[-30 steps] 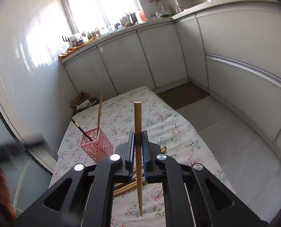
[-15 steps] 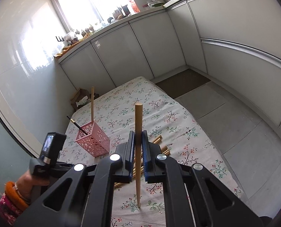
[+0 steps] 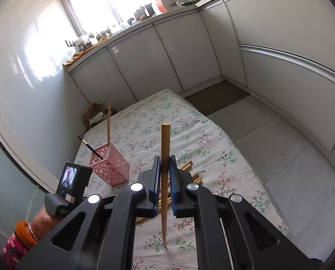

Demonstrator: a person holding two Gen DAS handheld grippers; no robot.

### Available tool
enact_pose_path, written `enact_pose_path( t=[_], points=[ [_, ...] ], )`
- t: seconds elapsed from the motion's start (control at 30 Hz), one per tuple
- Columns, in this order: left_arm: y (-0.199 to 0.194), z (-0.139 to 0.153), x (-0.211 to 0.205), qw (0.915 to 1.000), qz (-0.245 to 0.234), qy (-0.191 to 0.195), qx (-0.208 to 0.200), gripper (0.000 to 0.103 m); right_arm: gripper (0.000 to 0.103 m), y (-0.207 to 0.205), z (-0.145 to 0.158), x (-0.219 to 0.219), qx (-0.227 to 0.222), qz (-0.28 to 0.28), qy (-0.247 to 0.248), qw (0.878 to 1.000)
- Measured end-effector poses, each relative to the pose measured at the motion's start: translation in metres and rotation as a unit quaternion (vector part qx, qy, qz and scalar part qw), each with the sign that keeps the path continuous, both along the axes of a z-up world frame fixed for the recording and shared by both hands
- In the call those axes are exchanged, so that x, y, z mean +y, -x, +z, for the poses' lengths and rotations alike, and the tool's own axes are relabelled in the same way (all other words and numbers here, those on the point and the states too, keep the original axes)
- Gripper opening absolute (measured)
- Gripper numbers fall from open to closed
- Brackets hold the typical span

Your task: Organize utensils

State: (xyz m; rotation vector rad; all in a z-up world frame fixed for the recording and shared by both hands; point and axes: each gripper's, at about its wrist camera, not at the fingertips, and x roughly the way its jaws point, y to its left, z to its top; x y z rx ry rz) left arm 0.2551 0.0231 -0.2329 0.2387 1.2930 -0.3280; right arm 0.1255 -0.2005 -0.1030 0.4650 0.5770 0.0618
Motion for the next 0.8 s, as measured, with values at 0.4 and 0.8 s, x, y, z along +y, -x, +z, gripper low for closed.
enact_pose_path(
  t=[0.4, 0.8],
  points=[
    [0.098, 0.145, 0.049, 0.958, 0.036, 0.184, -0.217, 0.006, 0.005, 0.023, 0.034, 0.017, -0.052, 0.023, 0.031, 0.998],
    [0.146, 0.195, 0.047, 0.9234, 0.006, 0.248, -0.293, 0.006, 0.023, -0.106, -0.1, -0.065, 0.317, -0.046, -0.097, 0.942]
  ],
)
